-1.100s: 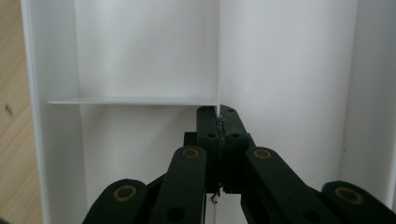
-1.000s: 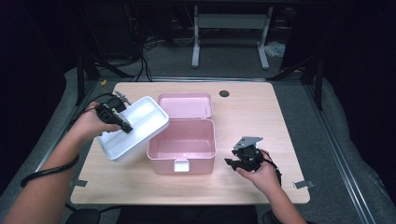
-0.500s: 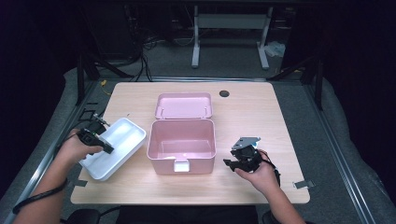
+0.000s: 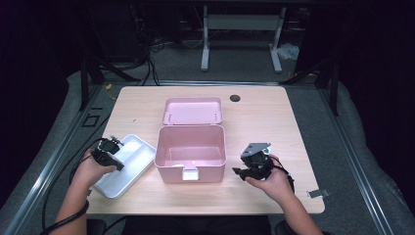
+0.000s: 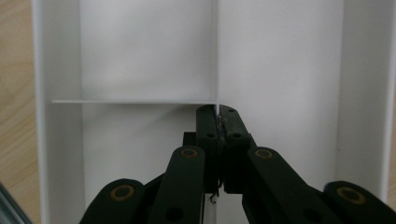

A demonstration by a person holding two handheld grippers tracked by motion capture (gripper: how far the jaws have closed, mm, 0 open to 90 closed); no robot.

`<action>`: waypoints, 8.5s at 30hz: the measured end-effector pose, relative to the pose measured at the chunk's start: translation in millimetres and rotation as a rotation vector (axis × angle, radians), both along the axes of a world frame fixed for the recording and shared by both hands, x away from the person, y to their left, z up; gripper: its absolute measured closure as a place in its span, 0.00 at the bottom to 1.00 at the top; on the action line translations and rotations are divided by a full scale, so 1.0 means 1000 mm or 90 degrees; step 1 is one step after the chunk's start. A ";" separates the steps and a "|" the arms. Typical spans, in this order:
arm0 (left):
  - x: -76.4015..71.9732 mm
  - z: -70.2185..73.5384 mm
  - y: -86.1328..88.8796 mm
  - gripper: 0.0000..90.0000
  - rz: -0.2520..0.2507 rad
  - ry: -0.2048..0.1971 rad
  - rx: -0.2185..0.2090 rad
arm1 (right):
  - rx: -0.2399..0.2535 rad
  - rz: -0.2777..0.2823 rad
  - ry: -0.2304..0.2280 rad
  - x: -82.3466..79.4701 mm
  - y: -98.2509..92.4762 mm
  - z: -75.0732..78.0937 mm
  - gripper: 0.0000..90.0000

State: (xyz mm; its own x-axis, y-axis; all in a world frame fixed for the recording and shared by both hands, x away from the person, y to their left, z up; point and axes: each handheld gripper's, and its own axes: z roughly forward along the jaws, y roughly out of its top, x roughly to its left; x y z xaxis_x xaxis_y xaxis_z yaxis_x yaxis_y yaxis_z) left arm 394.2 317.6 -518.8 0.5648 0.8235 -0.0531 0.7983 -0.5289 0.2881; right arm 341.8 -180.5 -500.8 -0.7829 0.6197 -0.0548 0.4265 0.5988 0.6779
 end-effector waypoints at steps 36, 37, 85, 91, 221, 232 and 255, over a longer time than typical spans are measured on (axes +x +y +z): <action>-0.019 -0.001 0.017 0.52 0.048 -0.007 -0.106 | -0.320 0.030 0.209 0.093 -0.039 0.030 0.49; -0.019 -0.001 0.017 0.52 0.047 -0.007 -0.107 | -0.327 0.031 0.211 0.094 -0.040 0.030 0.49; -0.020 -0.004 0.021 0.52 0.046 0.003 -0.117 | -0.307 0.004 0.242 0.104 -0.029 0.025 0.50; -0.020 -0.003 0.022 0.52 0.048 0.002 -0.118 | -0.320 0.025 0.230 0.104 -0.025 0.030 0.52; -0.006 0.027 0.011 0.58 -0.015 -0.091 -0.085 | -0.179 0.057 0.005 0.045 -0.011 0.073 0.49; -0.001 0.025 0.010 0.60 -0.052 -0.046 -0.035 | -0.091 0.000 0.037 0.036 -0.025 0.040 0.55; 0.012 0.015 0.008 0.72 -0.052 0.035 0.011 | -0.042 -0.042 0.030 0.026 -0.025 0.014 0.55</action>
